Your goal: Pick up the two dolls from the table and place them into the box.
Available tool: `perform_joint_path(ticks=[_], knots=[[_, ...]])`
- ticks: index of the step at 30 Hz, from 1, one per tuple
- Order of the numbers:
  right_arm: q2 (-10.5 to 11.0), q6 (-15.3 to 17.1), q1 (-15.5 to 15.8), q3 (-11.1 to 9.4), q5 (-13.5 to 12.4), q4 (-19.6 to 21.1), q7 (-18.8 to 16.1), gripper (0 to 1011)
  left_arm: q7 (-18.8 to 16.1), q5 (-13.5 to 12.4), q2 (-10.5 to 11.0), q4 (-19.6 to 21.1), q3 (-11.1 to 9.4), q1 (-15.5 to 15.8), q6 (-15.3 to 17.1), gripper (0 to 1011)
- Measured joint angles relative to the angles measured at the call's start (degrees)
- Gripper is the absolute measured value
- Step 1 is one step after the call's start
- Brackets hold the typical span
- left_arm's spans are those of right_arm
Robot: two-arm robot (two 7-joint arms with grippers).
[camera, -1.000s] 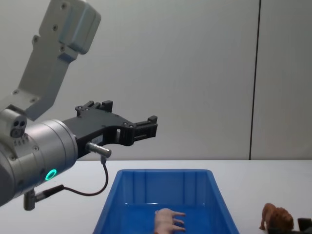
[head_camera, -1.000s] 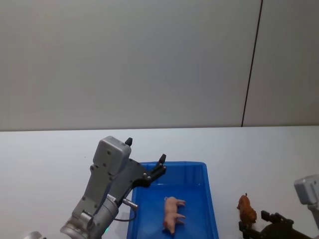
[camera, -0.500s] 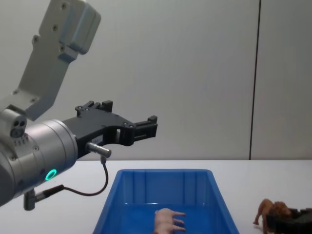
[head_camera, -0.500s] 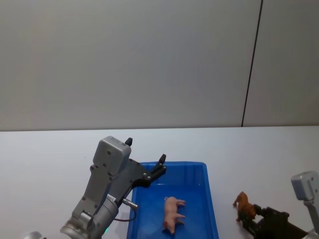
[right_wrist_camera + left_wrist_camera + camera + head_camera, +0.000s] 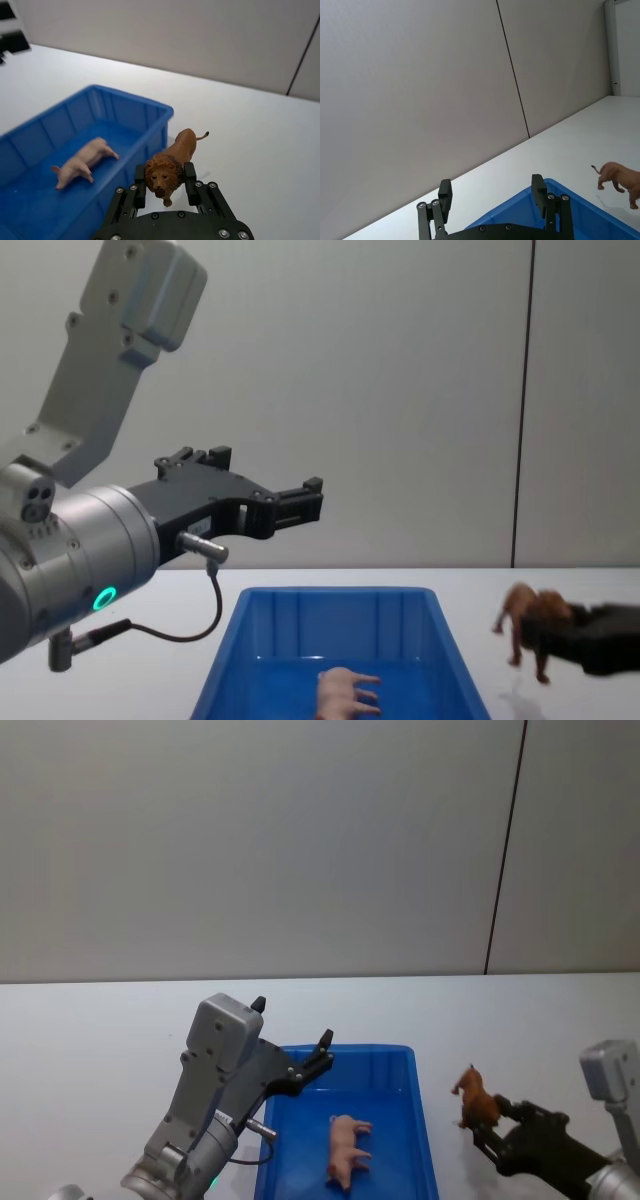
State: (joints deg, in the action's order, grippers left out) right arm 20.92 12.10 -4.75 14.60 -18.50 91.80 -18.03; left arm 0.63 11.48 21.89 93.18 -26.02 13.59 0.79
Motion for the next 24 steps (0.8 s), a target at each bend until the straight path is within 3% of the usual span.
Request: perform_joint_path(ticks=[8,19,24], knots=[[-0.6,-0.1,-1.5,0.4,0.2,2.5,-3.3,434,0.0,0.0,0.0,0.0,0.0,0.0,0.0,1001],[-3.3,4.1,-5.7,2.1,0.4,2.1,-9.3,434,0.0,0.0,0.0,0.0,0.0,0.0,0.0,1001],[-4.8,6.0,-7.5,3.0,0.8,0.2,-11.2,578,0.0,0.0,0.0,0.0,0.0,0.0,0.0,1001]])
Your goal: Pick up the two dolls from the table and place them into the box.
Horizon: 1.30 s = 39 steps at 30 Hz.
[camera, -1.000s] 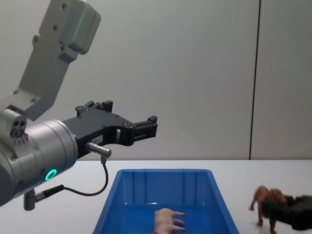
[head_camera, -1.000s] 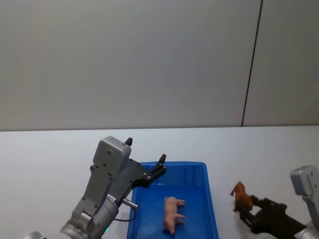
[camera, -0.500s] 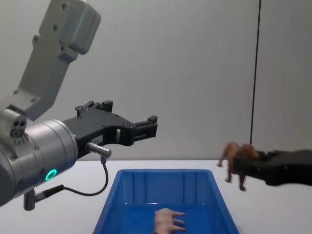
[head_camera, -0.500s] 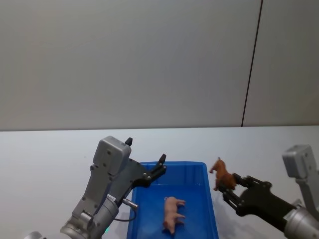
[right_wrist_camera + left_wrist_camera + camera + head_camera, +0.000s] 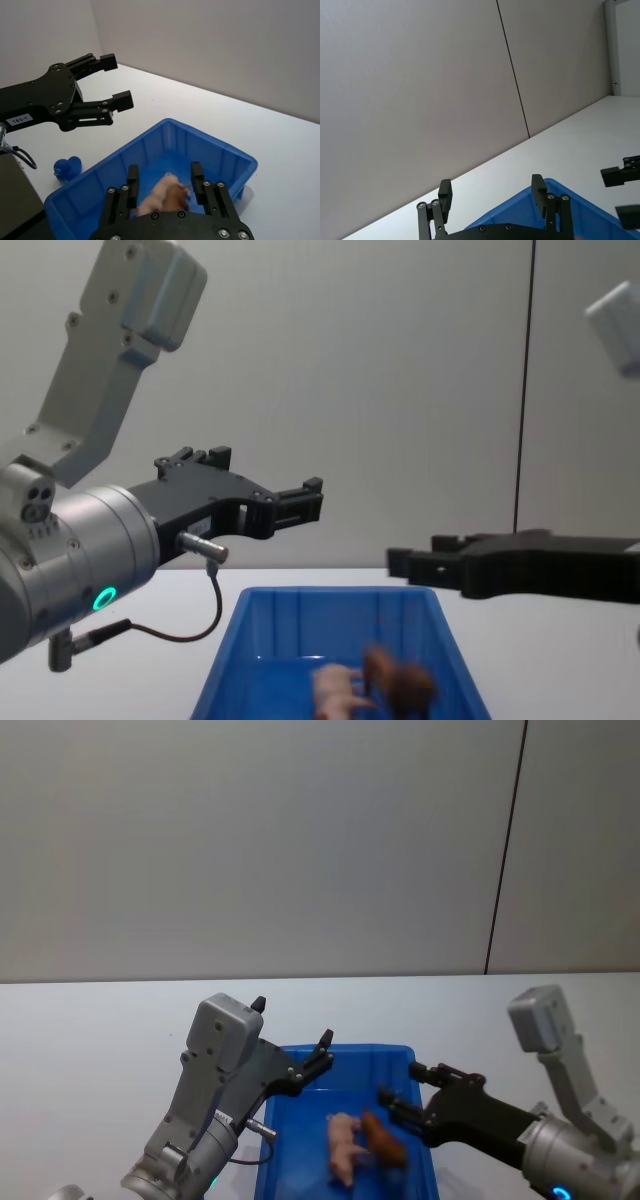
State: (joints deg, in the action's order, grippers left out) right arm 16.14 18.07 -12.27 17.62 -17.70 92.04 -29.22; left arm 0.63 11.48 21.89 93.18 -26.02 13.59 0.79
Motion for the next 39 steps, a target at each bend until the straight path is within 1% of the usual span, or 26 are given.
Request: perform_joint_path(ticks=[3,5,6,7,8,9,10,11,13,14,17,19,20,21,27,28,30,34,39], knots=[[-0.4,0.4,-0.5,0.3,0.2,-0.6,-0.6,658,0.0,0.0,0.0,0.0,0.0,0.0,0.0,1001],[-0.7,0.7,-1.0,0.5,0.3,-1.3,-1.1,738,0.0,0.0,0.0,0.0,0.0,0.0,0.0,1001],[-0.7,0.8,-1.0,0.6,0.3,-1.4,-1.2,752,0.0,0.0,0.0,0.0,0.0,0.0,0.0,1001],[-0.7,0.8,-1.1,0.6,0.4,-1.6,-1.4,802,0.0,0.0,0.0,0.0,0.0,0.0,0.0,1001],[-0.7,0.8,-1.1,0.6,0.4,-1.6,-1.4,802,0.0,0.0,0.0,0.0,0.0,0.0,0.0,1000],[-0.6,0.8,-1.2,0.6,0.4,-1.8,-1.6,848,0.0,0.0,0.0,0.0,0.0,0.0,0.0,1000],[-0.6,0.8,-1.2,0.6,0.4,-1.8,-1.6,865,0.0,0.0,0.0,0.0,0.0,0.0,0.0,1001],[-0.3,0.6,-1.2,0.5,0.4,-1.8,-1.7,916,0.0,0.0,0.0,0.0,0.0,0.0,0.0,1001],[0.0,0.4,-1.0,0.3,0.4,-1.8,-1.7,947,0.0,0.0,0.0,0.0,0.0,0.0,0.0,1000],[0.4,0.1,-0.7,0.1,0.3,-1.7,-1.8,992,0.0,0.0,0.0,0.0,0.0,0.0,0.0,1001],[1.2,-0.4,-0.2,-0.4,-0.2,-1.4,-1.7,1001,0.0,0.0,0.0,0.0,0.0,0.0,0.0,1001],[2.4,-1.3,0.8,-1.1,-1.2,-0.7,-1.6,1001,0.0,0.0,0.0,0.0,0.0,0.0,0.0,1001],[2.4,-1.3,0.8,-1.1,-1.2,-0.7,-1.6,1001,0.0,0.0,0.0,0.0,0.0,0.0,0.0,1001],[3.2,-1.9,1.4,-1.6,-1.9,-0.4,-1.4,1001,0.0,0.0,0.0,0.0,0.0,0.0,0.0,1001],[5.6,-3.9,3.4,-3.3,-4.8,0.8,-0.8,1001,0.0,0.0,0.0,0.0,0.0,0.0,0.0,1001],[6.4,-4.6,4.2,-3.8,-5.8,1.2,-0.6,1001,0.0,0.0,0.0,0.0,0.0,0.0,0.0,1001],[7.3,-5.3,5.0,-4.5,-6.8,1.7,-0.3,1001,0.0,0.0,0.0,0.0,0.0,0.0,0.0,1001],[8.5,-6.3,6.1,-5.3,-8.3,2.4,0.0,1001,0.0,0.0,0.0,0.0,0.0,0.0,0.0,1000],[9.5,-7.1,7.1,-6.0,-9.6,2.9,0.3,1001,-0.7,0.5,0.3,0.5,0.2,-0.5,0.2,1001]])
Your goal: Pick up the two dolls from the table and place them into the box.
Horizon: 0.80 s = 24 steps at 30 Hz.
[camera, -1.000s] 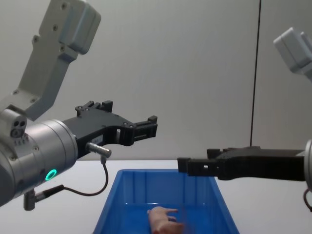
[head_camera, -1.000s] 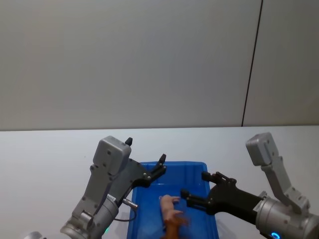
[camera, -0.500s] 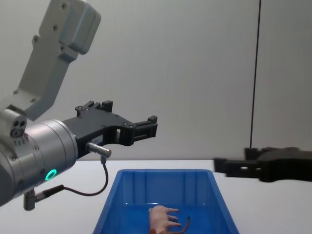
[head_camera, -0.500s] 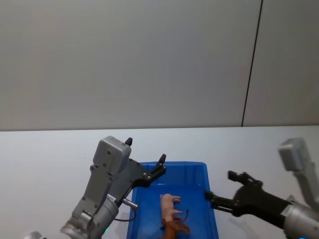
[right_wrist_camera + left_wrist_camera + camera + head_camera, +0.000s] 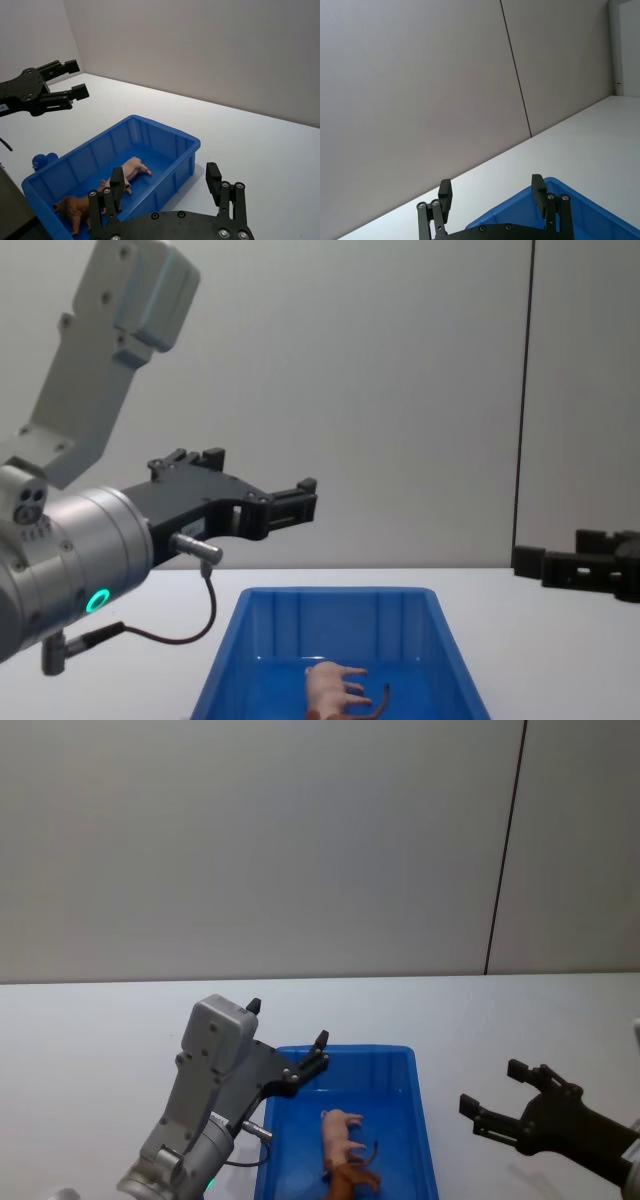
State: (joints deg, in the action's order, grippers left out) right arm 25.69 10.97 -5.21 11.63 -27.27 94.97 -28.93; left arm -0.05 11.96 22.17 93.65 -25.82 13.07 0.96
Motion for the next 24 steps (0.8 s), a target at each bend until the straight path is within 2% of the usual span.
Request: perform_joint_path(ticks=[8,12,14,15,21,24], knots=[[1.1,-0.9,1.0,-0.8,-1.4,0.6,0.3,1001,-3.3,2.6,1.1,1.5,0.5,-2.1,0.5,1001],[1.4,-1.2,1.3,-1.0,-1.7,0.8,0.4,1001,-5.9,4.8,2.0,2.4,0.8,-3.9,0.7,1001],[1.5,-1.3,1.4,-1.1,-1.9,0.8,0.4,1001,-8.0,6.8,2.9,3.1,1.1,-5.6,0.9,1000],[1.6,-1.3,1.5,-1.1,-2.0,0.9,0.4,1001,-8.0,6.8,2.9,3.1,1.1,-5.6,0.9,1001],[1.9,-1.5,1.7,-1.3,-2.3,1.0,0.5,1001,-12.1,11.3,5.3,4.3,1.7,-9.8,0.8,1001],[2.0,-1.6,1.8,-1.3,-2.4,1.1,0.5,1001,-13.2,12.7,6.0,4.5,1.8,-11.1,0.7,1001]])
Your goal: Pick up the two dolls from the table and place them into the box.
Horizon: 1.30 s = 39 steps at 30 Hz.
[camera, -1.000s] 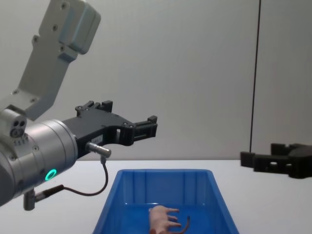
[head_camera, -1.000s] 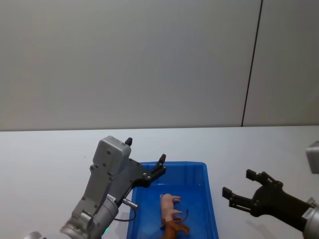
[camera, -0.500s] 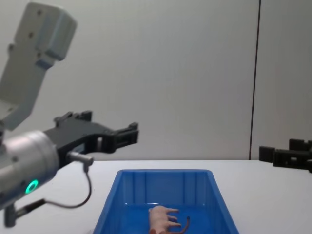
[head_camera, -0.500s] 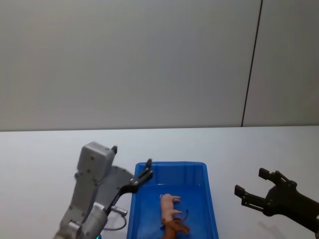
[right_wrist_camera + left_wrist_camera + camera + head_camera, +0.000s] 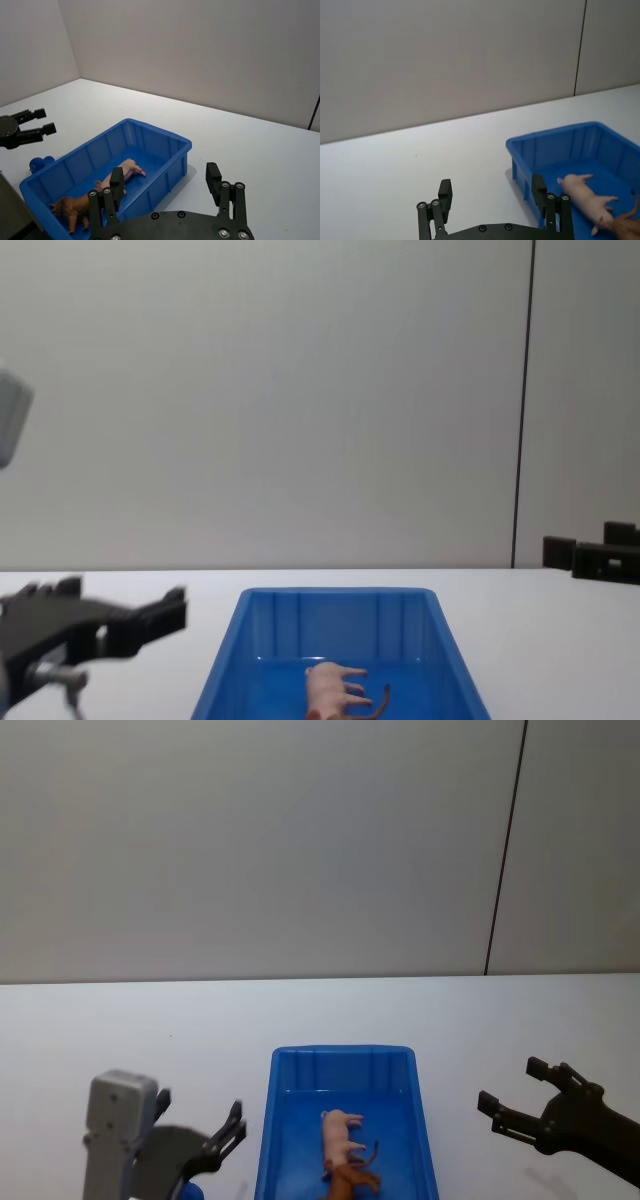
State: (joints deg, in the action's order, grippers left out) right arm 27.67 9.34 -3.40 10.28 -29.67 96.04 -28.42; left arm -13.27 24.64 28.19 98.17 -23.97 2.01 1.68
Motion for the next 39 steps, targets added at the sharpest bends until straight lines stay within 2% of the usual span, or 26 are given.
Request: perform_joint_path(ticks=[7,16,28,37,39], knots=[[0.1,-0.1,0.1,-0.1,-0.2,0.1,0.0,1001,-2.2,3.0,1.9,0.2,0.5,-3.3,0.0,1001],[0.2,-0.2,0.2,-0.2,-0.3,0.1,0.1,1001,-2.6,4.2,3.0,-0.4,1.0,-5.3,0.9,1001],[0.3,-0.2,0.3,-0.2,-0.4,0.2,0.1,1001,-0.9,4.1,2.9,-2.3,1.3,-5.6,2.6,1001],[0.3,-0.2,0.3,-0.2,-0.4,0.2,0.1,1001,1.2,3.2,2.2,-4.1,1.5,-5.0,3.9,1001],[0.3,-0.2,0.3,-0.2,-0.4,0.2,0.1,1001,1.7,2.9,2.0,-4.4,1.5,-4.9,4.3,961]])
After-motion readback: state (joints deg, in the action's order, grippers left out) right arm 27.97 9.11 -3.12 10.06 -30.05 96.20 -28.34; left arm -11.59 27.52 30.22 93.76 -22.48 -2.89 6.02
